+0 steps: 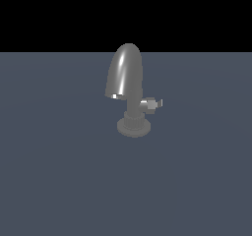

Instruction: Turn on the faucet by rotating a designated handle.

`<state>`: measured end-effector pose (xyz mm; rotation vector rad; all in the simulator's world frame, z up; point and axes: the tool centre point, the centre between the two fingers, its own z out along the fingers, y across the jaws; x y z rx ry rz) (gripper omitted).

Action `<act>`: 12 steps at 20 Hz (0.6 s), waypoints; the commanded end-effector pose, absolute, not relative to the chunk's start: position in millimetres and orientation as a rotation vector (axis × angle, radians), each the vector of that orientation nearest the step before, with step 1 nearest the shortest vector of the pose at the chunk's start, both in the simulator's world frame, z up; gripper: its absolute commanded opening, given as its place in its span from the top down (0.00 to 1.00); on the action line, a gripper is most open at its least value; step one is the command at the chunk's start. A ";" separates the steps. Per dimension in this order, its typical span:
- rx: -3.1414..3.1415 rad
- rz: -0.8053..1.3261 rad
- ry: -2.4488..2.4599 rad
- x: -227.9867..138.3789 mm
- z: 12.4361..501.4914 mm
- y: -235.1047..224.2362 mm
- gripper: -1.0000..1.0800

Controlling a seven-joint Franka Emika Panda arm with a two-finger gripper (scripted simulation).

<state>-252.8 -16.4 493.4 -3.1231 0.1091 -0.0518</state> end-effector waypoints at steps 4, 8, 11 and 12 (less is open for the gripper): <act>-3.121 -0.046 0.114 -251.8 493.4 -16.3 1.00; -3.112 -0.023 0.137 -247.0 493.4 -15.4 1.00; -3.100 0.008 0.166 -240.9 493.4 -14.5 1.00; -3.095 0.020 0.178 -238.4 493.3 -14.1 1.00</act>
